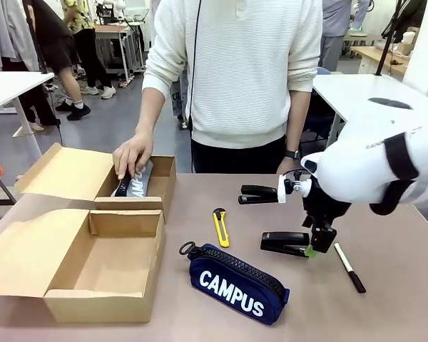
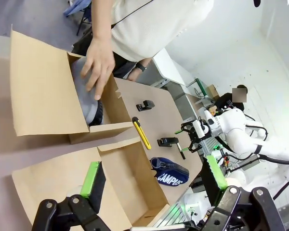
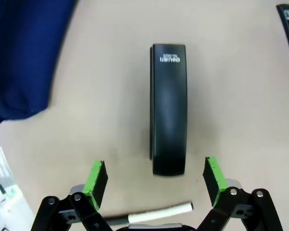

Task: Place items inside the box.
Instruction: Pick up a Pencil pouch or Stapler and place it inside the Mailer Box closest to the robot.

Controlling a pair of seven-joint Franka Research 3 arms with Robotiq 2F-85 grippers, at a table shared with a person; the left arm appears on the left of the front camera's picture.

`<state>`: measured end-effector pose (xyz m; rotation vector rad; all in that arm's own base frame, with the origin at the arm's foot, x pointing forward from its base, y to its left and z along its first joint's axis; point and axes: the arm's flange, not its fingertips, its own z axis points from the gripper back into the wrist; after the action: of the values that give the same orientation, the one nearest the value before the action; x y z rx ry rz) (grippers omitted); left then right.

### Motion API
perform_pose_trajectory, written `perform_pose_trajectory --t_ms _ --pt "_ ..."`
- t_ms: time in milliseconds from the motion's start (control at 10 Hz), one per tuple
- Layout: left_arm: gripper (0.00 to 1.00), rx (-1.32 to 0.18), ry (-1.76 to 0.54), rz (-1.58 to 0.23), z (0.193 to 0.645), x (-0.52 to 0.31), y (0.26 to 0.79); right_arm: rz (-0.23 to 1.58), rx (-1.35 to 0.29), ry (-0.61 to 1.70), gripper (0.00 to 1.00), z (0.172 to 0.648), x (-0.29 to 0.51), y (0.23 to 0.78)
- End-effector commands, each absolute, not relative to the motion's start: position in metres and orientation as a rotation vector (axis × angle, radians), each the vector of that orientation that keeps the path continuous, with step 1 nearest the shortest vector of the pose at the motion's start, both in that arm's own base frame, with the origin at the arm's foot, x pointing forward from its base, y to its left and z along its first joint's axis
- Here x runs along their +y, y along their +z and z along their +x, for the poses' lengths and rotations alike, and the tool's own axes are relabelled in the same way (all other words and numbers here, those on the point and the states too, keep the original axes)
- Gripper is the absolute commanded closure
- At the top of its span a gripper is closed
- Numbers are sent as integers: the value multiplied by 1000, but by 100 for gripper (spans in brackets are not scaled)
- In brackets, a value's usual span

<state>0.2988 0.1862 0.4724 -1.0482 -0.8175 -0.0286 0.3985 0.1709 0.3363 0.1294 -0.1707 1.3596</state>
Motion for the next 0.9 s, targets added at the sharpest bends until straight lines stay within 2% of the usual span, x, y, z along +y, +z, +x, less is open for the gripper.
perform_pose_trajectory --t_ms 0,600,700,800 --pt "0 -847 -42 -1059 299 185 472 175 -222 1387 0 408 185 323" --pt "0 -847 -42 -1059 299 185 472 166 -147 1387 0 409 199 298" --pt "0 -847 -42 -1059 299 185 472 174 -116 1392 45 410 199 300" --pt "0 -847 -42 -1059 299 185 472 187 -102 1387 60 409 199 299"
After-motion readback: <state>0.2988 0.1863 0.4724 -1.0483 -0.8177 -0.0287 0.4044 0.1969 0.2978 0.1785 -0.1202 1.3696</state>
